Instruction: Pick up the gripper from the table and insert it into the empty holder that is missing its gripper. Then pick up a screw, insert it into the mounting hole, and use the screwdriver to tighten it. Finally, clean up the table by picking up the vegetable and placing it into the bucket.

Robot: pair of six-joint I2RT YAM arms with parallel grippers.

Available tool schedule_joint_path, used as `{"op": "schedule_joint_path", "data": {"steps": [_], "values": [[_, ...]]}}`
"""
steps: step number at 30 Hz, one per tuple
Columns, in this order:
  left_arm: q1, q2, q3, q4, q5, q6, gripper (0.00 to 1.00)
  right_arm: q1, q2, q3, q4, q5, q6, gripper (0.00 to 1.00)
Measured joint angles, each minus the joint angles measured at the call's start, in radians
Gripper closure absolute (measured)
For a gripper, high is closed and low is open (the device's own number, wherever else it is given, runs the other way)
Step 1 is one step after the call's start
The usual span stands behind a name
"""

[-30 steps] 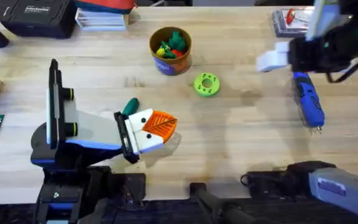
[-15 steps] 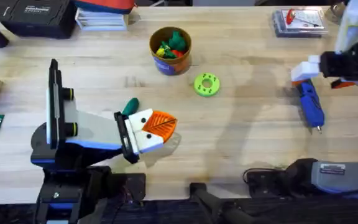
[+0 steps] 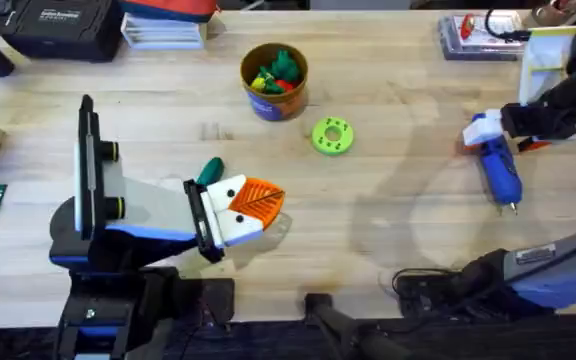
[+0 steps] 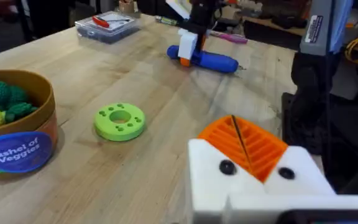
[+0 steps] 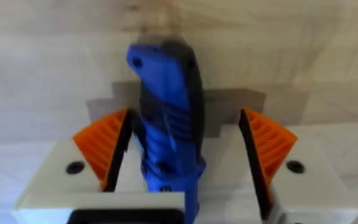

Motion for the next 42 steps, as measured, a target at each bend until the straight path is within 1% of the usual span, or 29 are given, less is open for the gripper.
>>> {"op": "schedule_joint_path", "data": {"steps": [3, 8, 10, 12, 14, 15, 16, 18, 20, 21, 29, 32, 35, 42], "values": [[0.000, 0.000, 0.000, 0.000, 0.000, 0.000, 0.986, 0.000, 0.024, 0.001, 0.046, -0.027, -0.009, 0.007], [0.000, 0.000, 0.000, 0.000, 0.000, 0.000, 0.986, -0.004, 0.030, 0.002, 0.054, -0.058, -0.025, 0.012], [0.000, 0.000, 0.000, 0.000, 0.000, 0.000, 0.986, -0.005, 0.030, 0.002, 0.050, -0.062, -0.029, 0.065], [0.000, 0.000, 0.000, 0.000, 0.000, 0.000, 0.986, -0.005, 0.031, 0.002, 0.045, -0.068, -0.029, 0.158], [0.000, 0.000, 0.000, 0.000, 0.000, 0.000, 0.986, -0.005, 0.032, 0.003, 0.050, -0.070, -0.031, 0.294], [0.000, 0.000, 0.000, 0.000, 0.000, 0.000, 0.986, -0.005, 0.032, 0.003, 0.052, -0.072, -0.031, 0.405], [0.000, 0.000, 0.000, 0.000, 0.000, 0.000, 0.986, -0.005, 0.032, 0.004, 0.057, -0.070, -0.032, 0.546], [0.000, 0.000, 0.000, 0.000, -0.001, 0.000, 0.986, -0.006, 0.035, 0.004, 0.071, -0.067, -0.034, 0.784], [0.000, 0.000, 0.000, 0.000, -0.001, 0.000, 0.986, -0.005, 0.042, 0.007, 0.076, -0.066, -0.037, 0.939], [0.000, 0.000, 0.000, 0.000, -0.001, 0.000, 0.986, -0.005, 0.044, 0.008, 0.078, -0.066, -0.036, 0.971], [0.000, 0.000, 0.000, 0.001, -0.002, 0.000, 0.986, -0.003, 0.038, 0.014, 0.044, -0.074, -0.025, 0.975], [0.000, 0.000, 0.000, 0.001, -0.002, 0.000, 0.986, -0.003, -0.002, 0.003, 0.035, -0.086, 0.000, 0.975], [0.000, 0.000, 0.000, 0.001, -0.002, 0.000, 0.986, -0.001, -0.108, 0.000, 0.035, -0.093, 0.030, 0.975], [0.000, 0.000, 0.000, 0.001, -0.002, 0.000, 0.986, 0.003, -0.412, -0.013, 0.072, -0.124, 0.140, 0.975]]}}
